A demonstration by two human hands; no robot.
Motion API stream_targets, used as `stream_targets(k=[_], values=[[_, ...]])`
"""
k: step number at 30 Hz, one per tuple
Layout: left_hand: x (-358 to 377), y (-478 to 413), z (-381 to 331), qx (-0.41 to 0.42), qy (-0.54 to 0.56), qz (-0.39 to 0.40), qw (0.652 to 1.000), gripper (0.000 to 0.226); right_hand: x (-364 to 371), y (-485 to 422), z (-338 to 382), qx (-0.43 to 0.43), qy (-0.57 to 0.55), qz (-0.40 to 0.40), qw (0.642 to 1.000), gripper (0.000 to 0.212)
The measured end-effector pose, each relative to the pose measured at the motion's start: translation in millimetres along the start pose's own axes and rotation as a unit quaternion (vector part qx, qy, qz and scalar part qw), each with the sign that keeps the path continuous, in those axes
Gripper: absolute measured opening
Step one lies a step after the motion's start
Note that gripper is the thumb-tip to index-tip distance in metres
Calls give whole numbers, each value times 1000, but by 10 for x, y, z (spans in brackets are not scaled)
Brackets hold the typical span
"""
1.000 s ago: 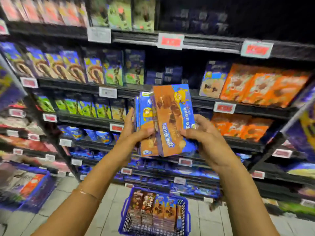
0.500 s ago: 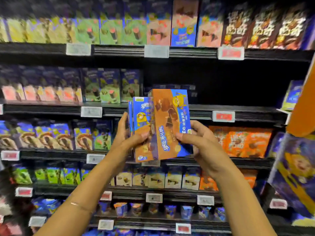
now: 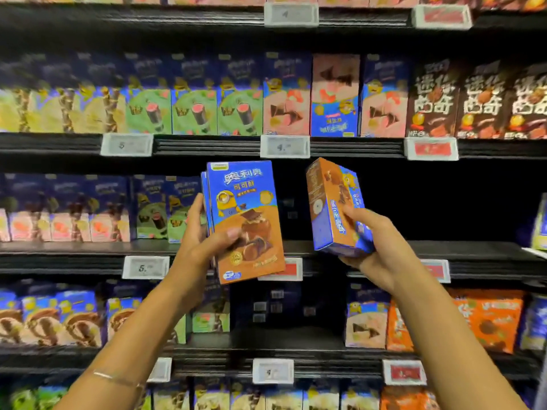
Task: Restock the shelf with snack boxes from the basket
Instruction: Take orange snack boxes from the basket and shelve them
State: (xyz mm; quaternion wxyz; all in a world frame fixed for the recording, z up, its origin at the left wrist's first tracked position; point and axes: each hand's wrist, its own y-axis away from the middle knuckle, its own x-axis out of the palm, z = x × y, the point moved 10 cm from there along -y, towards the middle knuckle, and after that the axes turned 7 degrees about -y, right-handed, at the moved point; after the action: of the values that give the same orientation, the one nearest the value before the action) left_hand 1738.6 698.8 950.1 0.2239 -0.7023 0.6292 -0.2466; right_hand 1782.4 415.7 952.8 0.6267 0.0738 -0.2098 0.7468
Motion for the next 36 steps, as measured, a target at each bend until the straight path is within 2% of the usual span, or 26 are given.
stream_targets(k=[2, 5, 9, 11, 14, 18, 22, 23, 26, 27, 28, 30, 31, 34, 36], values=[[6, -71, 23, 6, -3, -7, 1000, 83, 30, -260, 8, 2, 54, 15, 998, 11], [42, -141, 47, 7, -17, -22, 1000, 87, 45, -680, -11, -5, 88, 3, 996, 7], [61, -253, 23, 15, -34, -46, 998, 84, 50, -1185, -168, 36, 149, 1, 988, 8], [62, -297, 16, 18, -49, -53, 997, 86, 21, -1373, -186, 28, 221, -2, 975, 4], [54, -328, 29, 25, -73, -54, 996, 93, -8, -1529, -181, 8, 331, -3, 943, 14], [-28, -336, 51, 34, -88, -67, 993, 97, -75, -1614, -296, 50, 310, 14, 949, 14], [-68, -364, 56, 37, -90, -67, 993, 97, -39, -1651, -308, 29, 364, 25, 931, 18], [-65, -370, 64, 36, -91, -66, 993, 97, -12, -1645, -324, 27, 411, 28, 911, 32], [-59, -377, 91, 34, -92, -63, 993, 96, 90, -1600, -464, 47, 556, 61, 827, 116], [-53, -377, 99, 34, -93, -60, 993, 96, 112, -1589, -500, 48, 582, 66, 809, 130], [-46, -376, 109, 33, -93, -55, 994, 97, 119, -1588, -513, 45, 601, 63, 796, 135], [-49, -374, 125, 31, -93, -49, 994, 99, 120, -1589, -478, 32, 622, 48, 781, 128], [-55, -375, 126, 30, -94, -48, 994, 99, 137, -1587, -445, 26, 628, 45, 776, 115], [-89, -360, 114, 34, -92, -46, 994, 96, 256, -1594, -339, -5, 625, 72, 777, 46], [-139, -337, 117, 35, -86, -50, 994, 96, 297, -1597, -343, -7, 595, 81, 800, 32]])
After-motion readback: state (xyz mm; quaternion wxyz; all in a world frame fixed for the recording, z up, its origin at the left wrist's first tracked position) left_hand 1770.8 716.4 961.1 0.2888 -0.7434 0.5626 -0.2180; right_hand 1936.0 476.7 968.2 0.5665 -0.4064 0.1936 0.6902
